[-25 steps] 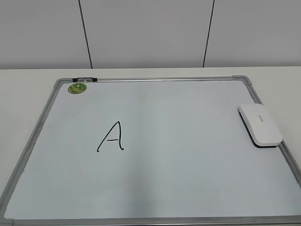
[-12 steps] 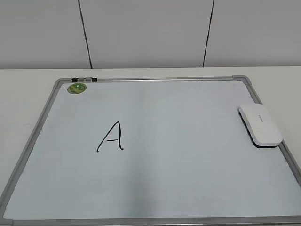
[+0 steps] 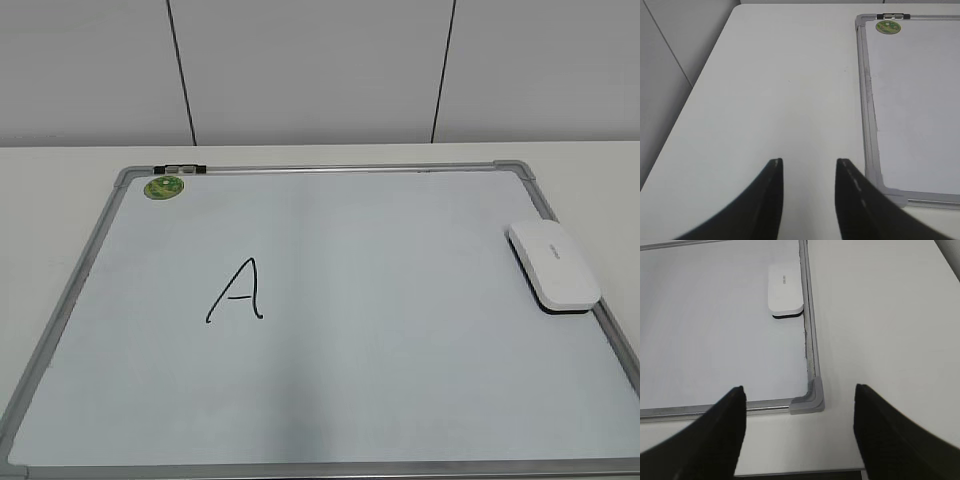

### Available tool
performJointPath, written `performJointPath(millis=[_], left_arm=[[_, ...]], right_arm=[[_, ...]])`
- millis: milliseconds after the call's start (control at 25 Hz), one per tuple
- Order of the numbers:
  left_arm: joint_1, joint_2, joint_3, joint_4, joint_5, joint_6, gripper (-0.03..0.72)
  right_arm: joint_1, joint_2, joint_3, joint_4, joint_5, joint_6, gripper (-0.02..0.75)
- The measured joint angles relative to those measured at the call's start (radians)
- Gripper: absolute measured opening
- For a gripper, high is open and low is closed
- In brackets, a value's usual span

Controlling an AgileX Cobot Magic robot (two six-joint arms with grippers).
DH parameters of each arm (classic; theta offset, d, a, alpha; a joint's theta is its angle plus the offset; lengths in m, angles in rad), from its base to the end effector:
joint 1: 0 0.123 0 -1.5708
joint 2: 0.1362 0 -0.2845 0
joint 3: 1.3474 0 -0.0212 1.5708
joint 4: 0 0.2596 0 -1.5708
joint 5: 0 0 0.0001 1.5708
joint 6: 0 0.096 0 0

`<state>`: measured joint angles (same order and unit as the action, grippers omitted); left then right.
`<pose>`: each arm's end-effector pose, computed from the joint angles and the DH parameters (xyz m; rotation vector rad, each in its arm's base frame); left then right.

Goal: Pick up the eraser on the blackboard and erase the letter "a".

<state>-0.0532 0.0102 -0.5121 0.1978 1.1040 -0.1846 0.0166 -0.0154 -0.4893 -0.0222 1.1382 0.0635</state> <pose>0.0061 0.0166 0.2804 -0.1504 2.0650 0.0925 0.0032 -0.0019 0.2698 0.0518 2.1163 0.0208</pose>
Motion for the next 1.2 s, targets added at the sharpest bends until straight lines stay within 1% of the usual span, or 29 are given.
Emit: performJointPath(millis=[360,680,760,920,1200], left_arm=[[0.002,0.000,0.000,0.000,0.000,0.000,0.244],[0.004,0.000,0.000,-0.026,0.000,0.002,0.244],[0.004,0.000,0.000,-0.040,0.000,0.021,0.244],[0.004,0.000,0.000,-0.104,0.000,0.119,0.244],[0.004,0.000,0.000,-0.118,0.000,0.144,0.244]], right_arm=[[0.000,0.000,0.000,0.000,0.000,0.000,0.502],[0.000,0.000,0.000,0.000,0.000,0.000,0.501],[0.000,0.000,0.000,0.000,0.000,0.000,0.501],[-0.002,0.000,0.000,0.000,0.000,0.000,0.501],[-0.002,0.000,0.000,0.000,0.000,0.000,0.501]])
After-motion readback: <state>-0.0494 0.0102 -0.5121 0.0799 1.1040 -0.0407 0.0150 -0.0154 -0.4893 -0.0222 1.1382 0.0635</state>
